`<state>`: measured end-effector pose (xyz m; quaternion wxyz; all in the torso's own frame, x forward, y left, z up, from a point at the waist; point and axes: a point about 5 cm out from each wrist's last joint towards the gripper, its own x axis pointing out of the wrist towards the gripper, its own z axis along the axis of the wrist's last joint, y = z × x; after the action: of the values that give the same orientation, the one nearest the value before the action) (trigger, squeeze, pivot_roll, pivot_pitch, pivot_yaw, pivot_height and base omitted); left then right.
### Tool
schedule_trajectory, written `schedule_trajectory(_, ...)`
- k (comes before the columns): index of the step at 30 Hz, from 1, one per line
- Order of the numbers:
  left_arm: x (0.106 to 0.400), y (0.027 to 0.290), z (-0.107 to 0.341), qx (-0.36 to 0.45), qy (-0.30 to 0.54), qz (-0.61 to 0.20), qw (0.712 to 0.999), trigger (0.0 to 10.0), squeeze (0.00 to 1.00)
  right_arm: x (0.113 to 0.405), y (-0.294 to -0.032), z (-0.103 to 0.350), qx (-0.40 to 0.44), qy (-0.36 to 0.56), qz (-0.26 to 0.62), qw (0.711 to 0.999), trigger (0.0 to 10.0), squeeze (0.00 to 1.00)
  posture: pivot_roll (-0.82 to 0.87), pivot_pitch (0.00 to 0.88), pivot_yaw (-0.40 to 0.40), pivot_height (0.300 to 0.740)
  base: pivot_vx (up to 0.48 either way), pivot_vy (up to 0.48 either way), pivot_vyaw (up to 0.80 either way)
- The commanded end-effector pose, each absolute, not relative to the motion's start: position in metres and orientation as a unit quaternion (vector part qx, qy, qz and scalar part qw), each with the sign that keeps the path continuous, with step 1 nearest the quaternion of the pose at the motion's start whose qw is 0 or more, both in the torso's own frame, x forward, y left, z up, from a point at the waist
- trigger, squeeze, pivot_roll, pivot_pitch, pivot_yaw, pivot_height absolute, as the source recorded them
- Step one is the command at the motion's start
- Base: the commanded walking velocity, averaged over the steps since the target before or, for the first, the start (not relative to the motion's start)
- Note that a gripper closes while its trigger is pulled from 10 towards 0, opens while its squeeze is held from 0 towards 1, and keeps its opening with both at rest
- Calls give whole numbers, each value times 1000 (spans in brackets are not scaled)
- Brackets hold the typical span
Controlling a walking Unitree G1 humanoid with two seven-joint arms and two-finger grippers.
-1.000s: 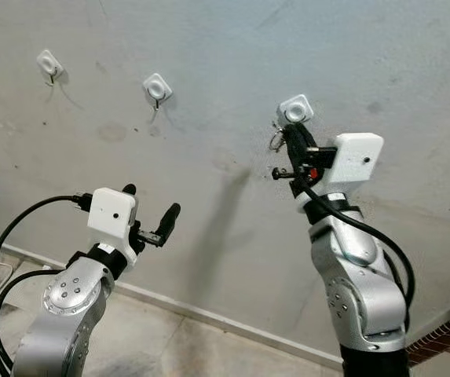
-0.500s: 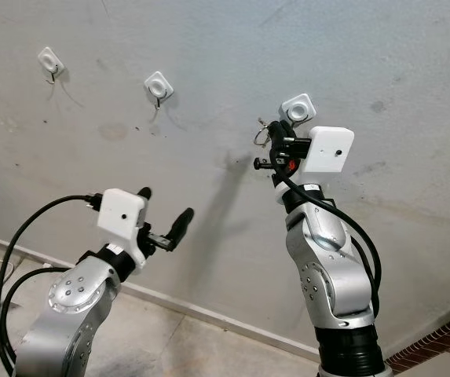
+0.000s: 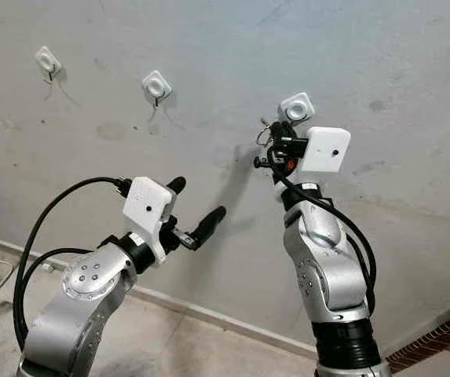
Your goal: Hang keys on a hook
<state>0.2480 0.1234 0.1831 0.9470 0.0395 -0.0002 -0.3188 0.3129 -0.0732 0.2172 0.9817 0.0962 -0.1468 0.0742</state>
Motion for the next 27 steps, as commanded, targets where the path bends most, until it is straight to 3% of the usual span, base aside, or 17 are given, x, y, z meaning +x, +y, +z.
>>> schedule_trajectory(1, 246, 121, 190, 45, -11, -329, 943, 10000, 0, 316, -71, 225, 104, -161, 74, 979, 10000, 0, 242, 0, -29, 740, 0, 0, 0)
schedule_trajectory(11, 245, 120, 189, 42, -8, -332, 942, 10000, 0, 322, -67, 238, 112, -180, 90, 973, 10000, 0, 241, 0, -28, 740, 0, 0, 0)
schedule_trajectory(27, 249, 109, 203, 30, -28, -359, 932, 10000, 0, 330, -89, 223, 85, -163, 41, 982, 10000, 0, 237, 0, -23, 740, 0, 0, 0)
